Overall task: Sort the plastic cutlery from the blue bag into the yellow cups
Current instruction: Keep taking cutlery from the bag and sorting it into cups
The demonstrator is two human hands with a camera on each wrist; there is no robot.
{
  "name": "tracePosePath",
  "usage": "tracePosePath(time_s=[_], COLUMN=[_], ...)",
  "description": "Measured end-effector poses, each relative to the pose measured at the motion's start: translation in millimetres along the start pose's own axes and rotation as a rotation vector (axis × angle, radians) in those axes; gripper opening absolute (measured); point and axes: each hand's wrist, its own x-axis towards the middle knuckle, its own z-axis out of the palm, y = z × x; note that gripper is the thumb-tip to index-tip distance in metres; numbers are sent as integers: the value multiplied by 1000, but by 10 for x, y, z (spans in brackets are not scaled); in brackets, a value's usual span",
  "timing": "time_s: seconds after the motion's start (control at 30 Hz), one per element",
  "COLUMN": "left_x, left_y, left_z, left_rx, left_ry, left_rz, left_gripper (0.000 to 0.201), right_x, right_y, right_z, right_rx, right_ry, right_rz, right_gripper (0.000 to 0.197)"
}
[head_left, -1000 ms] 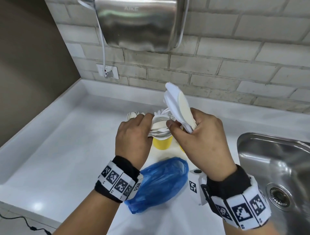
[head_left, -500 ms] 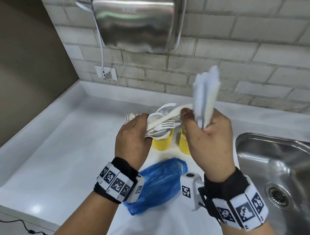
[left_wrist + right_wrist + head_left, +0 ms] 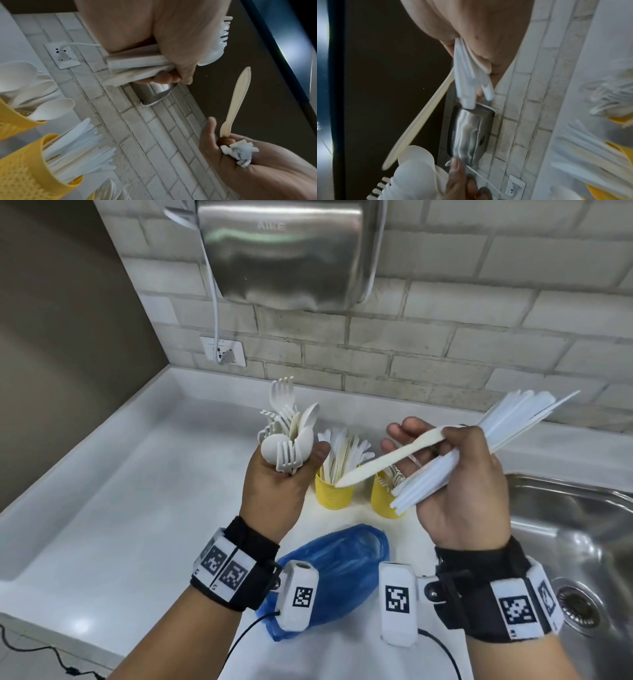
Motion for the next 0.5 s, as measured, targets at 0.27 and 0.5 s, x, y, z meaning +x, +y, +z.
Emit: tracePosePath(time_s=[0.27,0.5], left_x=[-44,-84], left_y=[5,19], left_z=[0,-16], left_rx=[-66,-44], left_ry=[-155,-207], left_rz=[-50,-70], left_gripper=[23,31], right_x=[-50,-69], right_y=[75,75], right_z=[198,305], right_rx=[44,-156], right_ry=[66,-104], right_rz=[-44,-306], right_gripper=[20,11])
